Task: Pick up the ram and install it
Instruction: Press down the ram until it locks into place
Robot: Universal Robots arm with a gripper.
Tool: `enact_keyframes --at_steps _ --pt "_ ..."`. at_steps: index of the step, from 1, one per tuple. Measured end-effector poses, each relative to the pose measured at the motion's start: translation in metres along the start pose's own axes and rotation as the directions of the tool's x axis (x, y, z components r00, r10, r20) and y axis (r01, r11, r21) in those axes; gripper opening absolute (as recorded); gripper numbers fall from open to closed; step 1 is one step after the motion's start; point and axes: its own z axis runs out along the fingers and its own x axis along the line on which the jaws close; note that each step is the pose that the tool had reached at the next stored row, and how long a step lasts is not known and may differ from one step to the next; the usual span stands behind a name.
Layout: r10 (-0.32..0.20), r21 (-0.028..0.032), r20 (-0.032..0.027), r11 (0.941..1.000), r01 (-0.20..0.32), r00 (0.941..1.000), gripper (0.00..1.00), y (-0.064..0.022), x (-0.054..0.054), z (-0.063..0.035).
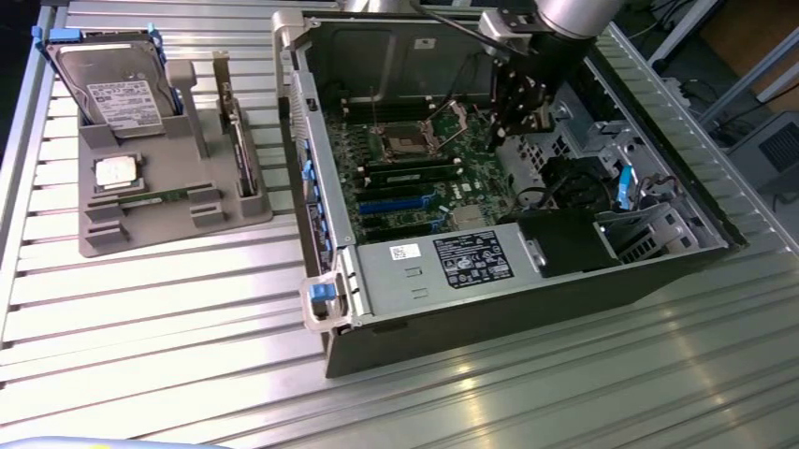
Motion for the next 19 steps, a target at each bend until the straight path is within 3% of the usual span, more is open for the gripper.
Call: enact_keyframes --at_steps 3,5,11,19 --pt "0.000 0.0000 -0.0002 1.0000 0.000 1.0000 0.11 -0.0004 0.000 -0.0160" --pt "0.000 0.0000 -0.0004 1.0000 0.000 1.0000 0.11 -0.0003 0.000 -0.0198" --pt "0.004 0.0000 0.0000 1.0000 -0.004 1.0000 0.11 -0.0003 0.000 -0.0197" --pt "0.138 -0.0001 0.0037 0.9904 -0.138 0.9904 0.11 -0.0003 0.000 -0.0194"
